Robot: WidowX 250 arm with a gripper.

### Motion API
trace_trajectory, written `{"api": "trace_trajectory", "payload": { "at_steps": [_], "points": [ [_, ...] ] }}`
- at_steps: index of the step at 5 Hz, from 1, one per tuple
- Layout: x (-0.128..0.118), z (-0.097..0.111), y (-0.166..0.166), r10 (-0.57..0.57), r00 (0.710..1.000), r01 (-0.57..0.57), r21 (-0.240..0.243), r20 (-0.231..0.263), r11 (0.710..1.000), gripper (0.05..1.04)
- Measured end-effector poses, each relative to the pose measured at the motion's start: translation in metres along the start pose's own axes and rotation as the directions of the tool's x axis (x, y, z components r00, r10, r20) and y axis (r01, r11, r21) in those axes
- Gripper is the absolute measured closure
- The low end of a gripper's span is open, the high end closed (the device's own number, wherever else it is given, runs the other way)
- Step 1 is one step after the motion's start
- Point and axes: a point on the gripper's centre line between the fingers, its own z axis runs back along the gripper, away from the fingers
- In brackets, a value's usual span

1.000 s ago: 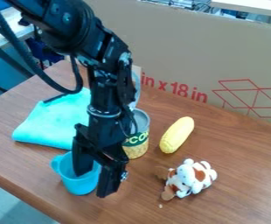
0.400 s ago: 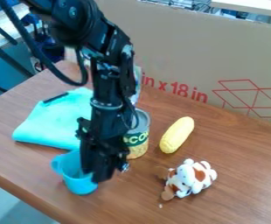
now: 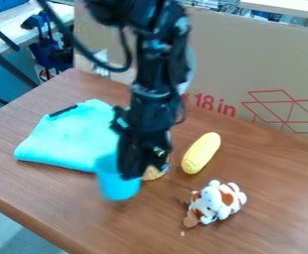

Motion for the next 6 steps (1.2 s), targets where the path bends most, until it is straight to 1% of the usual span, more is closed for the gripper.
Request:
{"api": "trace_trajectory", "payload": {
  "at_steps": [1, 2, 3, 4, 5, 6],
  "points": [
    [0.026, 0.016, -0.021, -0.107, 0.992, 0.111, 0.067, -0.065, 0.992, 1.005],
    [0.06, 0.043, -0.051, -0.238, 0.971, 0.239, 0.16, -0.025, 0.958, 1.005],
    [0.091, 0.054, -0.088, -0.373, 0.928, 0.361, 0.213, 0.017, 0.908, 1.005],
    [0.111, 0.046, -0.107, -0.451, 0.892, 0.436, 0.206, 0.03, 0.876, 1.005],
    [0.122, 0.036, -0.105, -0.461, 0.885, 0.441, 0.198, 0.063, 0.875, 1.005],
    [0.129, 0.016, -0.1, -0.446, 0.893, 0.428, 0.195, 0.061, 0.883, 1.005]
  ]
}}
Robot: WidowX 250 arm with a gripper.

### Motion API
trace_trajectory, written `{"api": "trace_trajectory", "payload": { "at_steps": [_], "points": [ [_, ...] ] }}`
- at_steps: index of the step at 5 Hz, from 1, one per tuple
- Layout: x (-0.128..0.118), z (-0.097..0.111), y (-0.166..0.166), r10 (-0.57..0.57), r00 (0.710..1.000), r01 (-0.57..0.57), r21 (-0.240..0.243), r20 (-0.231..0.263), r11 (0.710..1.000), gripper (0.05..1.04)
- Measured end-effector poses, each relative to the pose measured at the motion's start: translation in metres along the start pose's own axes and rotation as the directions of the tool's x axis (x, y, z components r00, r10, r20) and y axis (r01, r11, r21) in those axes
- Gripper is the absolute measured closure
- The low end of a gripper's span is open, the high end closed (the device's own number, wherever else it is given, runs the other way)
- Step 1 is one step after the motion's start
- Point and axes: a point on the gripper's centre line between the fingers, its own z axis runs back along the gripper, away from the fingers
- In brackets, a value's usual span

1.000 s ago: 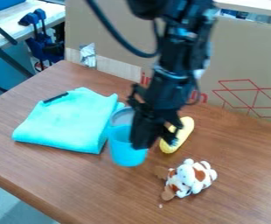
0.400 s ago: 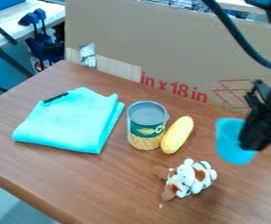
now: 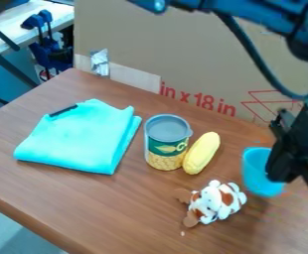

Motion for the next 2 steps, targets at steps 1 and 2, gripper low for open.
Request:
{"api": "trace_trajectory", "payload": {
  "at_steps": [1, 2],
  "points": [
    [0.0017, -0.0088, 0.0012, 0.012, 1.0, -0.012, 0.0, 0.006, 1.0, 1.005],
    [0.007, -0.0155, 0.0025, 0.048, 0.998, -0.049, 0.017, 0.051, 0.999, 1.005]
  ]
}}
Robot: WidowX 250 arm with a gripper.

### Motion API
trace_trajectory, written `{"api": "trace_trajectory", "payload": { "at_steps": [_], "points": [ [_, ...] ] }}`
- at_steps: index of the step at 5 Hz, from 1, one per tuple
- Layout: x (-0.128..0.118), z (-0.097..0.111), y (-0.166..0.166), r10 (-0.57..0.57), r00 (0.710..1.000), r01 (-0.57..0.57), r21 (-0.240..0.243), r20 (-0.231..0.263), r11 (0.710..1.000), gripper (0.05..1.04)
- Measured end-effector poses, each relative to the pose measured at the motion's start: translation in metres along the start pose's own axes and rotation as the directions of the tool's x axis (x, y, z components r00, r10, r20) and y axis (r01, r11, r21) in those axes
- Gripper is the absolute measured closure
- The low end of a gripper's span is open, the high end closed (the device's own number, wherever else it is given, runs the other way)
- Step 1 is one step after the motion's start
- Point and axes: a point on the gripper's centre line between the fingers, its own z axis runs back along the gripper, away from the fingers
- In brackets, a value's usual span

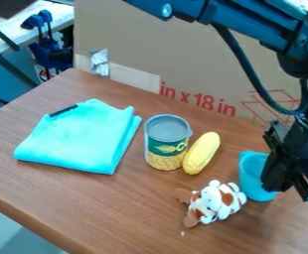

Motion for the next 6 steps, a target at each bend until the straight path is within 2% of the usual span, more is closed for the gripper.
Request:
{"api": "trace_trajectory", "payload": {
  "at_steps": [1, 2, 3, 4, 5, 6],
  "points": [
    [0.006, 0.001, 0.001, -0.009, 0.999, 0.009, 0.009, 0.031, 1.0, 0.977],
    [0.004, -0.004, -0.004, 0.001, 0.999, -0.002, 0.02, 0.047, 1.0, 0.79],
    [-0.013, 0.033, -0.007, 0.074, 0.987, -0.086, 0.081, 0.142, 0.993, 0.456],
    [-0.051, 0.066, -0.016, 0.188, 0.948, -0.219, 0.099, 0.257, 0.971, 0.194],
    [-0.08, 0.081, -0.018, 0.276, 0.916, -0.301, 0.043, 0.291, 0.953, 0.072],
    [-0.103, 0.073, -0.023, 0.368, 0.92, -0.366, -0.035, 0.135, 0.93, 0.076]
  ]
}}
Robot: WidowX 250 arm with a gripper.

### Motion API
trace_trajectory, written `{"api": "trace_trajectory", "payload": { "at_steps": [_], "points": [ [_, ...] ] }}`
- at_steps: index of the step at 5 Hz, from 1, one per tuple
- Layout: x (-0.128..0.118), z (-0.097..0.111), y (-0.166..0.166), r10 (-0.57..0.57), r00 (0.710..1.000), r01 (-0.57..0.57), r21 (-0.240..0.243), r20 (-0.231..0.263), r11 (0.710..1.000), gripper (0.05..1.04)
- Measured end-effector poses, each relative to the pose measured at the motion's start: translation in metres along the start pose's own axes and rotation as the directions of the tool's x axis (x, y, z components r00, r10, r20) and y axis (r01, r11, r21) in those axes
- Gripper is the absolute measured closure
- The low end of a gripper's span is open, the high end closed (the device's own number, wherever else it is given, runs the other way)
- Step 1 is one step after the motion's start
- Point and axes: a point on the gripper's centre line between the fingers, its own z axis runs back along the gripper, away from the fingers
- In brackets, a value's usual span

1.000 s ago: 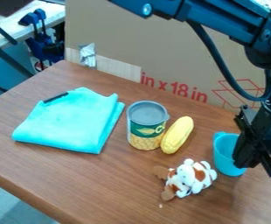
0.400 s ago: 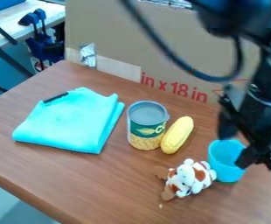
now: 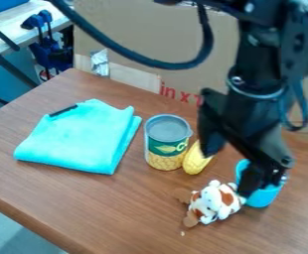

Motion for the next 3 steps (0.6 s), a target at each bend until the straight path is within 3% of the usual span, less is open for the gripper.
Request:
{"api": "trace_trajectory", "payload": {
  "at_steps": [3],
  "points": [
    [-0.0007, 0.0003, -0.0001, 0.002, 1.0, -0.002, -0.003, -0.005, 1.0, 0.077]
  ]
}}
